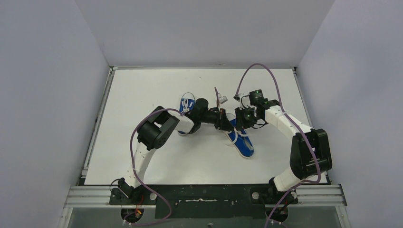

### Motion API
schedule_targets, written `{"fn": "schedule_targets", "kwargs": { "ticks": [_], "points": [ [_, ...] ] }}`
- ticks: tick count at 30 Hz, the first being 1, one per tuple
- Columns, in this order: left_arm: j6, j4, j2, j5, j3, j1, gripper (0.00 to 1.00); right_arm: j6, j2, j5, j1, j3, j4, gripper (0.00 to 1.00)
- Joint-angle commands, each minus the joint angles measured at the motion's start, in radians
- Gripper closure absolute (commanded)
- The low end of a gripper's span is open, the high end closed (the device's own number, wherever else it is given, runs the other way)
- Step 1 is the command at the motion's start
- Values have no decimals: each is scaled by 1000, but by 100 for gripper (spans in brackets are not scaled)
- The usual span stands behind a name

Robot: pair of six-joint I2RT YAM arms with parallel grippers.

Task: Tie the shoes
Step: Cross the shoelace with the shoelace.

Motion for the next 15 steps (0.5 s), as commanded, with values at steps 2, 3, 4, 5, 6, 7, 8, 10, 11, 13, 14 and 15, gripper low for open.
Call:
{"fn": "schedule_targets", "kwargs": {
  "ticks": [2,3,4,5,6,7,8,10,11,13,14,15],
  "points": [
    [-5,83,-10,34,34,-1,100,-36,-14,34,4,22,9,81],
    [-4,81,-11,30,34,0,100,-39,-18,37,3,16,9,80],
    [-5,81,-12,29,35,1,100,-38,-20,41,4,12,12,79],
    [-6,82,-11,30,38,1,100,-38,-18,41,4,10,14,79],
    [-8,82,-11,32,41,0,100,-36,-13,41,4,9,18,79],
    [-8,82,-10,38,45,-2,100,-33,-9,39,4,9,24,79],
    [-10,82,-8,43,49,-3,100,-32,-1,40,6,9,28,79],
    [-12,87,-9,48,50,-4,100,-32,15,43,9,17,32,79],
    [-12,88,-12,46,47,-3,100,-35,23,41,9,21,32,79],
    [-9,91,-16,41,38,-1,100,-38,30,41,14,28,27,79],
    [-9,92,-19,41,35,-1,100,-37,31,40,14,28,29,79],
    [-9,94,-19,41,35,-2,100,-37,34,40,15,28,28,79]
  ]
}}
